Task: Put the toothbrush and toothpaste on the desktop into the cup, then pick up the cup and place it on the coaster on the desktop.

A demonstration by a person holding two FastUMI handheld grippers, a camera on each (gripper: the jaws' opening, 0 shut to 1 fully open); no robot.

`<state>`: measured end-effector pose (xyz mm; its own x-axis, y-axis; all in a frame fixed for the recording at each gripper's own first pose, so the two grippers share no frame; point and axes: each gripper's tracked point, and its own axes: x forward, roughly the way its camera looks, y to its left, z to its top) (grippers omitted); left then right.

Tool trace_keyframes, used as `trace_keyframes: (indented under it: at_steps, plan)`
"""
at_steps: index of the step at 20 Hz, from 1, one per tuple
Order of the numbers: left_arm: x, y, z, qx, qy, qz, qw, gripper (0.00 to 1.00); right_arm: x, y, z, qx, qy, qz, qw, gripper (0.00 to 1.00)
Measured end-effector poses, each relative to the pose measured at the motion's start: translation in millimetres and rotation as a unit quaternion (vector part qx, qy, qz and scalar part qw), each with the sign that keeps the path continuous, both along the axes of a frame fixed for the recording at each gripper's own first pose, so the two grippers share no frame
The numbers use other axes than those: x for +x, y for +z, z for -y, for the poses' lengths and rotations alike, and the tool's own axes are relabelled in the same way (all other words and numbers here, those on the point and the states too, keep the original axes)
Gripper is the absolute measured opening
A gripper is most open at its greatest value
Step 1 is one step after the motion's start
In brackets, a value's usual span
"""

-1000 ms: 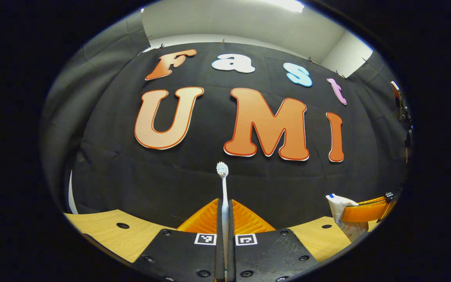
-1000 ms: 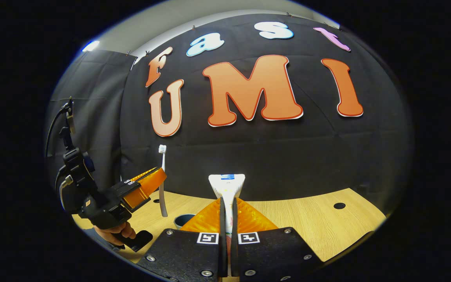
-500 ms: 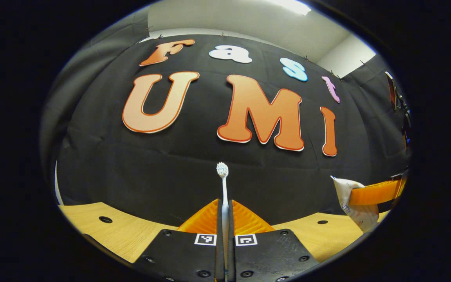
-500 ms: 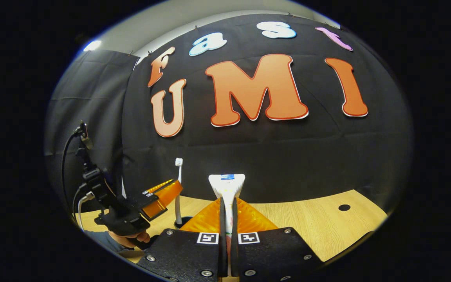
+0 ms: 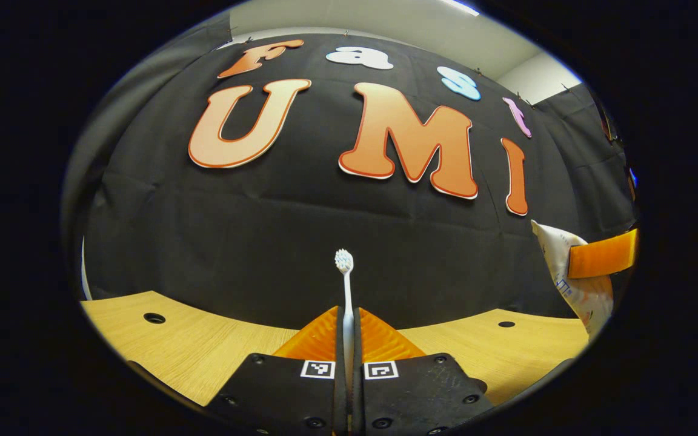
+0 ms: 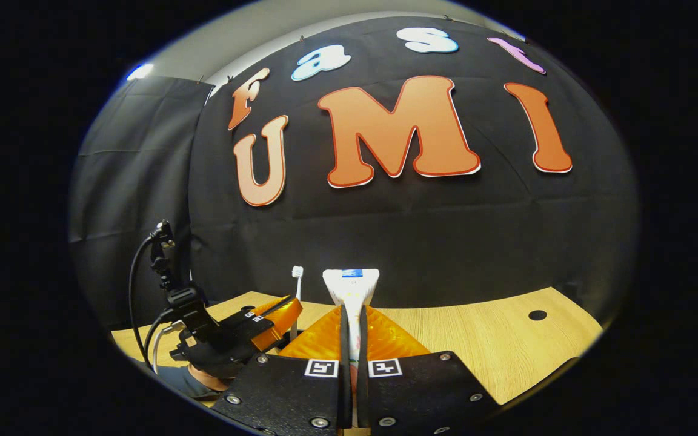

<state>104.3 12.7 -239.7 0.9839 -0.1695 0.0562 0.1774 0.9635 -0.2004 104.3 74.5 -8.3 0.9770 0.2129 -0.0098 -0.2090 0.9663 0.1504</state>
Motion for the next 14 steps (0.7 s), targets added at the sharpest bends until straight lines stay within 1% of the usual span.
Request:
trace_keyframes:
  at_steps: [4,7,8,10,11,13,14]
  plan:
    - [-7,-12,-4,-0.008,0.001,-0.026,1.000,0.06,-4,-2,-3,-0.004,0.003,-0.005,1.000,0.04]
    - [-14,-19,-10,-0.002,0.007,-0.048,0.999,0.07,-8,-4,-10,-0.005,0.006,-0.009,1.000,0.04]
    - [-18,-17,-13,0.002,0.009,-0.051,0.999,0.03,-9,-5,-13,-0.004,0.010,-0.011,1.000,0.04]
    - [-26,-19,-16,0.001,0.003,-0.064,0.998,0.04,-10,-3,-18,-0.002,0.014,-0.011,1.000,0.04]
    - [-33,-19,-19,0.000,0.000,-0.073,0.997,0.06,-12,-1,-21,-0.001,0.017,-0.008,1.000,0.04]
    - [-42,-19,-26,-0.005,-0.001,-0.086,0.996,0.14,-11,3,-23,0.006,0.019,0.000,1.000,0.04]
    - [-49,-19,-27,-0.007,-0.008,-0.095,0.995,0.23,-10,7,-25,0.013,0.022,0.006,1.000,0.04]
